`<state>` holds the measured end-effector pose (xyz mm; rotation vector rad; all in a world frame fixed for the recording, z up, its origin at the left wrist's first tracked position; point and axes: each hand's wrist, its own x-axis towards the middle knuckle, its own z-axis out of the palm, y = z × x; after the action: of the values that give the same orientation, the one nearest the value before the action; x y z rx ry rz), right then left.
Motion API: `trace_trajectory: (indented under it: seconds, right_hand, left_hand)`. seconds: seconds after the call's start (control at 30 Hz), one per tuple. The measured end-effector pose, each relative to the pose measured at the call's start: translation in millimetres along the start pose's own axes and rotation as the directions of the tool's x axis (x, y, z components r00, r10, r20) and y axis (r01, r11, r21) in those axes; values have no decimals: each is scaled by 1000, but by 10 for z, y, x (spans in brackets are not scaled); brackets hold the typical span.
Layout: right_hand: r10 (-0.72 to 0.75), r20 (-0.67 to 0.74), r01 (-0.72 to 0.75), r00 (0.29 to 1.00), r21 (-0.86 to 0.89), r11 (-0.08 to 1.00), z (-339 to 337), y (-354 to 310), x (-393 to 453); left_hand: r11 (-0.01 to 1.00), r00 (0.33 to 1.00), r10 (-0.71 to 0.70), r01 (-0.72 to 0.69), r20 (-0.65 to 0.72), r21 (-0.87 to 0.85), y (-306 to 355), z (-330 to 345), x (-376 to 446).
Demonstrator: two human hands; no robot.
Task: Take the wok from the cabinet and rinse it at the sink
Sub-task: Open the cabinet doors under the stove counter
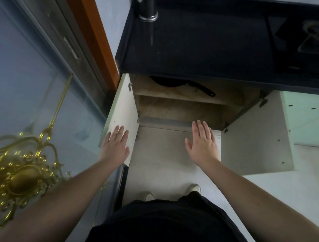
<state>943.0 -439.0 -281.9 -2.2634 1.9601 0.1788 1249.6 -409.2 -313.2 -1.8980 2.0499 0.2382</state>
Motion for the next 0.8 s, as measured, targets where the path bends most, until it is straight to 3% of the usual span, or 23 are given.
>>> trace_trajectory:
  seconds: [0.2, 0.43, 0.8]
  right_hand:
    - [56, -55, -53, 997, 55, 997, -133, 317, 87]
    - [96, -45, -91, 994, 107, 990, -123, 875, 265]
    - [138, 1, -137, 990, 135, 981, 195, 1398, 930]
  left_hand:
    - [971, 945, 227, -238, -237, -21, 663, -537, 402]
    - [922, 894, 358, -384, -271, -49, 1603, -979, 720]
    - [964, 963, 225, -243, -151, -110, 2226, -850, 1317]
